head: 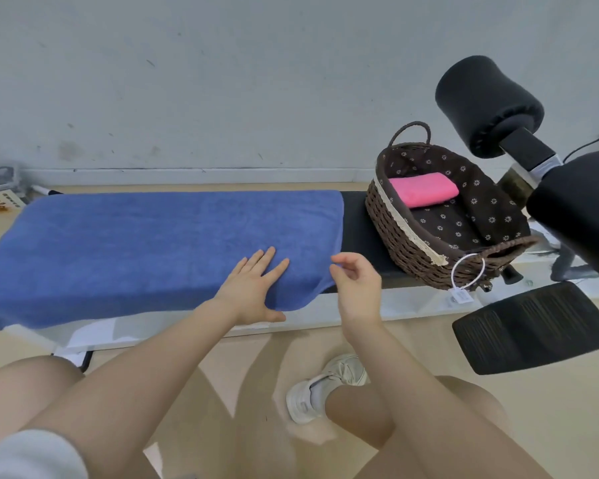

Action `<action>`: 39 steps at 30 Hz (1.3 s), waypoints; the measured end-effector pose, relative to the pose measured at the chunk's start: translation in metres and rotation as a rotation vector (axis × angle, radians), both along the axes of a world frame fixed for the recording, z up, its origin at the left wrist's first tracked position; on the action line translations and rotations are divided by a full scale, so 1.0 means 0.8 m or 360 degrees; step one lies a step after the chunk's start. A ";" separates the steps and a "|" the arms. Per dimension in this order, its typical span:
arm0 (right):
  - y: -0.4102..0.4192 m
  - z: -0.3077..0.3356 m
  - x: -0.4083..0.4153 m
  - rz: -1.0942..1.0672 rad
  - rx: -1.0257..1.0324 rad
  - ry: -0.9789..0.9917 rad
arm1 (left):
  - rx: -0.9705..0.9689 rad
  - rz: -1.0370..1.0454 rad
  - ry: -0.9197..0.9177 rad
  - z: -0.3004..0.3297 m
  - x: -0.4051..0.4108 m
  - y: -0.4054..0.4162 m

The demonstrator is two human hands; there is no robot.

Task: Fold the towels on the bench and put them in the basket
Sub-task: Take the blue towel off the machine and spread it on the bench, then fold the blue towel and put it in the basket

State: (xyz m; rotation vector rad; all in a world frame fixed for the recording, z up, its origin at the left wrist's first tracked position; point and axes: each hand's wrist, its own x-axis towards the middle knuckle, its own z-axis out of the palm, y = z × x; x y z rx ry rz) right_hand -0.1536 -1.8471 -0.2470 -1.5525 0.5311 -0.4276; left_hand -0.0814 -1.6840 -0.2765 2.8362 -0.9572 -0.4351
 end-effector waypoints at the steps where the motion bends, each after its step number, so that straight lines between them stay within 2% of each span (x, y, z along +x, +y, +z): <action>1: 0.013 0.007 0.005 0.0096 -0.0065 -0.0015 | -0.0130 0.0028 0.0084 0.006 0.001 0.005; 3: 0.042 0.020 0.019 0.0280 -0.0188 -0.0035 | -0.0442 0.0136 0.0171 0.019 0.002 0.022; 6: 0.094 0.039 0.047 0.0510 -0.0323 -0.0102 | -0.0772 0.0386 0.0035 0.028 -0.002 0.069; 12: 0.236 0.040 0.099 0.0909 -0.0391 -0.0143 | -0.1001 0.0874 -0.0301 0.029 -0.023 0.204; 18: 0.362 0.016 0.129 0.1219 -0.0766 -0.0024 | -0.1208 0.1560 -0.0466 0.005 -0.025 0.326; 22: 0.414 -0.007 0.147 0.1365 -0.0944 0.0103 | -0.1754 0.2176 -0.0330 -0.012 -0.015 0.378; 25: 0.427 -0.023 0.154 0.1388 -0.1016 0.0184 | -0.2010 0.2495 0.0039 -0.020 -0.001 0.391; 28: 0.424 -0.030 0.154 0.1347 -0.0952 0.0186 | -0.2128 0.2611 0.0425 -0.031 0.015 0.392; 30: 0.419 -0.030 0.153 0.1339 -0.0885 0.0175 | -0.2103 0.2611 0.0536 -0.037 0.020 0.395; 35: 0.411 -0.027 0.152 0.1323 -0.0817 0.0225 | -0.1736 0.2529 0.0571 -0.036 0.009 0.404; 37: 0.412 -0.025 0.150 0.1283 -0.0894 0.0251 | -0.1859 0.2563 0.0605 -0.033 0.001 0.399; 39: 0.414 -0.021 0.146 0.1221 -0.0988 0.0285 | -0.2089 0.2532 0.0448 -0.026 -0.006 0.389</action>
